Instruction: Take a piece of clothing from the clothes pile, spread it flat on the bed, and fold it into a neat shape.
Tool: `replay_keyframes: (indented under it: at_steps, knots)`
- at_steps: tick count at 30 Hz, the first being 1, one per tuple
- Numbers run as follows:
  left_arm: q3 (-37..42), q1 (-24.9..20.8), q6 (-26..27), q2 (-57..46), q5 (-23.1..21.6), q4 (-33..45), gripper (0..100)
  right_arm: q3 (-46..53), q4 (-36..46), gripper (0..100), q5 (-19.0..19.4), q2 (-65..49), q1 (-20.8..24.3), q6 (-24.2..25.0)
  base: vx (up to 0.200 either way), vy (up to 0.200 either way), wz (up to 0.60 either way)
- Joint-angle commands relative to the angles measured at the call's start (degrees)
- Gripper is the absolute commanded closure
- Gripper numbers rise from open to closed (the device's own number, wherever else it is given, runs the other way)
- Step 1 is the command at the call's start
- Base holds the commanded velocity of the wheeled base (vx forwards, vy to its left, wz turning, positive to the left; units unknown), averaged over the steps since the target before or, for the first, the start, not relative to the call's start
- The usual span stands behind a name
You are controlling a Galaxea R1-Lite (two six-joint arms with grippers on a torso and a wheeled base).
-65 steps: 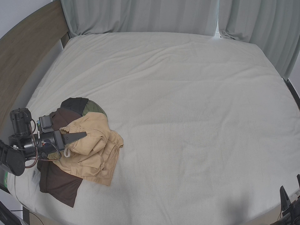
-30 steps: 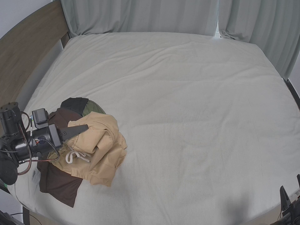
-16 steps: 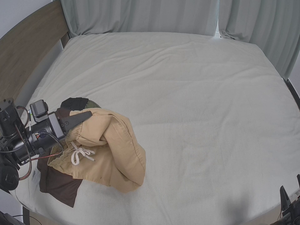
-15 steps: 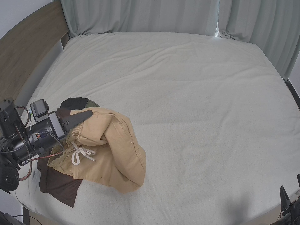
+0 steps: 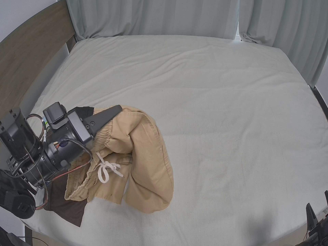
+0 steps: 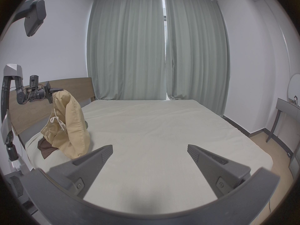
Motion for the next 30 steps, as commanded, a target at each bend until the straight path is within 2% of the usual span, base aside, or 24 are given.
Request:
replay_keyframes:
  at_steps: [1,3,6,11,15,30]
  knots:
    - [-0.3,-5.1,-0.9,6.9,4.6,-5.7,100,1.0,0.0,0,0.0,-0.9,0.0,0.0,0.0,0.0,0.0]
    - [-0.4,-6.0,-1.3,8.2,6.0,-7.7,100,1.0,0.1,0,0.0,-0.9,0.0,0.0,0.0,0.0,0.0]
    - [-2.0,-9.4,-2.9,13.2,11.4,-14.6,100,1.0,0.0,0,0.0,-0.9,0.0,0.0,0.0,0.0,0.0]
    - [-4.9,-13.0,-3.6,16.7,16.7,-15.9,100,1.0,0.0,0,0.0,-0.9,0.1,0.0,0.0,0.0,0.0]
    - [-6.2,-14.8,-5.1,16.7,17.4,-15.9,100,1.0,0.0,0,0.0,-0.9,0.1,0.0,0.0,0.0,0.0]
    - [-8.6,-19.0,-5.3,20.2,17.4,-15.9,100,1.0,0.0,0,0.0,-0.9,0.1,0.0,0.0,0.0,0.0]
